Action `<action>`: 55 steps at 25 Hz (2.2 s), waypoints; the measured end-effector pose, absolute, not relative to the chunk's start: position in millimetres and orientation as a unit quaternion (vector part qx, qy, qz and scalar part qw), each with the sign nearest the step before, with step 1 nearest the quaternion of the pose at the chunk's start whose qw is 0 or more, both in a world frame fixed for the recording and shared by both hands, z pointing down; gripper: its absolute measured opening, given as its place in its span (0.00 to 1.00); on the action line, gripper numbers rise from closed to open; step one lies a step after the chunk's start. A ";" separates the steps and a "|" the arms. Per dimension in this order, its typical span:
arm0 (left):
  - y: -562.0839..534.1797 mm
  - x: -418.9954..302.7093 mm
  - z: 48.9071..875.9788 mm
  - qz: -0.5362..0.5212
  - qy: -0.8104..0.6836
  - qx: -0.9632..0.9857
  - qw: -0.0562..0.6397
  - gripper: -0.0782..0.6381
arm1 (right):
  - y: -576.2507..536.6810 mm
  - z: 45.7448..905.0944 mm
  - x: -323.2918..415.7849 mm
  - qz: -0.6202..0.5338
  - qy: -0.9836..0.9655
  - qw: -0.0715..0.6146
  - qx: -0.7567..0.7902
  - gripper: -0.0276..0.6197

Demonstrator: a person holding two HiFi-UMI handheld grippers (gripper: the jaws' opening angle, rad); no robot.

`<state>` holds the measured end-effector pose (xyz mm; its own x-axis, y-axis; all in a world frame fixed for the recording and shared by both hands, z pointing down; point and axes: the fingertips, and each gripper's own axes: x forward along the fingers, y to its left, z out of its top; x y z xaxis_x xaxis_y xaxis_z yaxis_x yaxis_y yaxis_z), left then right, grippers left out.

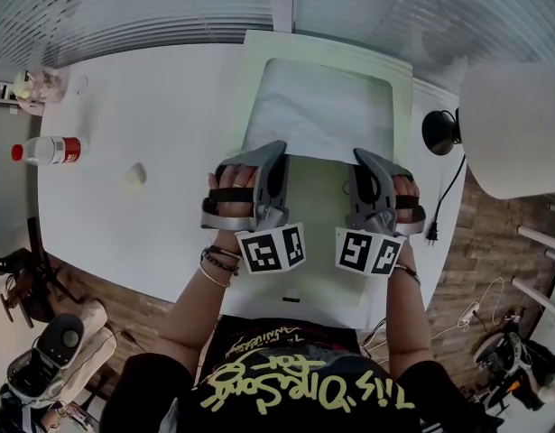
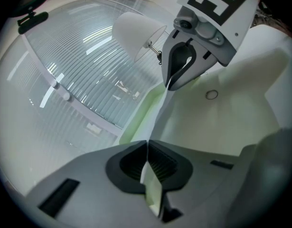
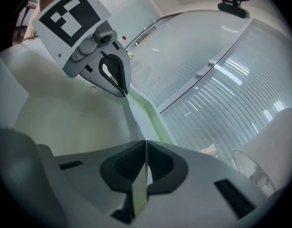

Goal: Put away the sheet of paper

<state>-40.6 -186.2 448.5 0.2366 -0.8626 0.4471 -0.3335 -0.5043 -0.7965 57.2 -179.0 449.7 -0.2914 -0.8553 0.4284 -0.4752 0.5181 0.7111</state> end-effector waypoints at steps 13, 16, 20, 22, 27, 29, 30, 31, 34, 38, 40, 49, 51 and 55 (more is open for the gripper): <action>-189.4 -41.9 451.7 -0.469 0.409 -0.732 0.277 0.12 | -185.8 452.8 57.2 -0.230 -0.767 0.412 0.435 0.05; -193.0 -44.4 452.1 -0.470 0.412 -0.731 0.275 0.12 | -189.2 454.9 55.0 -0.229 -0.767 0.414 0.434 0.05; -196.2 -48.4 454.1 -0.473 0.419 -0.726 0.271 0.12 | -191.3 457.5 51.5 -0.232 -0.768 0.416 0.429 0.05; -197.2 -48.6 454.3 -0.473 0.420 -0.726 0.269 0.12 | -193.3 456.5 51.6 -0.232 -0.767 0.415 0.430 0.05; -195.9 -39.3 452.4 -0.476 0.419 -0.725 0.269 0.12 | -194.4 454.2 61.6 -0.235 -0.765 0.417 0.431 0.05; -197.3 -39.4 452.0 -0.477 0.420 -0.722 0.271 0.12 | -195.8 454.4 61.9 -0.236 -0.765 0.418 0.429 0.05; -198.5 -39.6 451.9 -0.478 0.421 -0.721 0.273 0.12 | -197.0 454.4 61.8 -0.237 -0.764 0.418 0.430 0.05; -199.5 -39.5 452.0 -0.479 0.421 -0.720 0.274 0.12 | -197.9 454.3 62.0 -0.238 -0.764 0.417 0.431 0.05; -200.2 -38.3 452.1 -0.481 0.423 -0.718 0.272 0.12 | -198.2 454.8 63.4 -0.237 -0.763 0.417 0.432 0.05; -203.6 -37.4 453.2 -0.487 0.420 -0.714 0.275 0.12 | -201.4 455.8 64.7 -0.237 -0.762 0.418 0.435 0.05; -204.6 -37.5 454.3 -0.493 0.418 -0.711 0.279 0.12 | -203.1 455.5 65.1 -0.237 -0.761 0.418 0.435 0.05; -207.2 -38.4 454.9 -0.498 0.422 -0.710 0.265 0.12 | -205.6 455.0 64.8 -0.239 -0.761 0.418 0.434 0.05; -207.5 -39.4 455.2 -0.500 0.425 -0.708 0.261 0.12 | -205.9 455.7 64.1 -0.240 -0.761 0.418 0.433 0.05; -209.2 -39.8 454.3 -0.500 0.429 -0.709 0.253 0.12 | -208.2 455.5 64.0 -0.243 -0.761 0.419 0.431 0.05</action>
<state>-39.8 -209.2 454.3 0.1317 -0.8602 0.4927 -0.3547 -0.5050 -0.7869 64.0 -208.2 455.5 -0.2764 -0.8605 0.4280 -0.4525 0.5094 0.7319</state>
